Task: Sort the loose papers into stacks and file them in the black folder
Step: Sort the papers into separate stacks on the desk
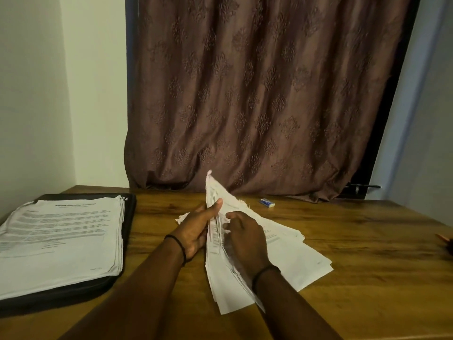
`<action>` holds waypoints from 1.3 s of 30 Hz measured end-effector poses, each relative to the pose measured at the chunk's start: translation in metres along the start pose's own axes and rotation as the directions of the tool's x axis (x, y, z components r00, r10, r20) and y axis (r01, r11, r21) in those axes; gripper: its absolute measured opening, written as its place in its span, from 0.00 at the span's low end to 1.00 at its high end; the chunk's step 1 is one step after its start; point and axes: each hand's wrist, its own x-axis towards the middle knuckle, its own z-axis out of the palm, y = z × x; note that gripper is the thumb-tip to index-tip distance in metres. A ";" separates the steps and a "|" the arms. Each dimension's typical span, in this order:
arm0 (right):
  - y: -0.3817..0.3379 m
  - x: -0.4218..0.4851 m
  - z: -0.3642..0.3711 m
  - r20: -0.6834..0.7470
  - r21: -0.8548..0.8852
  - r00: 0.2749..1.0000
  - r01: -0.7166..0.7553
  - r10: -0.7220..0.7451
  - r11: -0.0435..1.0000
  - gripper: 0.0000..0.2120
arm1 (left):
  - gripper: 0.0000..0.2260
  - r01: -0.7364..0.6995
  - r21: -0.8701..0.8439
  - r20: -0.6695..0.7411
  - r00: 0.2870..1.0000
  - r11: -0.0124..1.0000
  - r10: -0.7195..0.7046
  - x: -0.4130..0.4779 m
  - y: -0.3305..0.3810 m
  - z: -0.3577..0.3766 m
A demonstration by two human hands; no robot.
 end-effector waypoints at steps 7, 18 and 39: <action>0.003 0.004 -0.021 -0.106 0.462 0.969 -0.149 0.221 0.874 0.08 | 0.14 -0.069 0.090 -0.213 0.973 0.994 0.087 -0.004 0.002 0.017; -0.048 0.052 -0.108 -0.141 0.521 0.988 0.022 0.060 0.853 0.21 | 0.17 -0.251 0.000 -0.102 0.963 0.968 0.250 -0.041 0.107 0.004; -0.074 -0.019 -0.033 -0.097 0.767 0.993 0.121 -0.072 0.630 0.13 | 0.11 -0.428 0.139 -0.087 0.893 0.893 0.442 -0.090 0.113 -0.052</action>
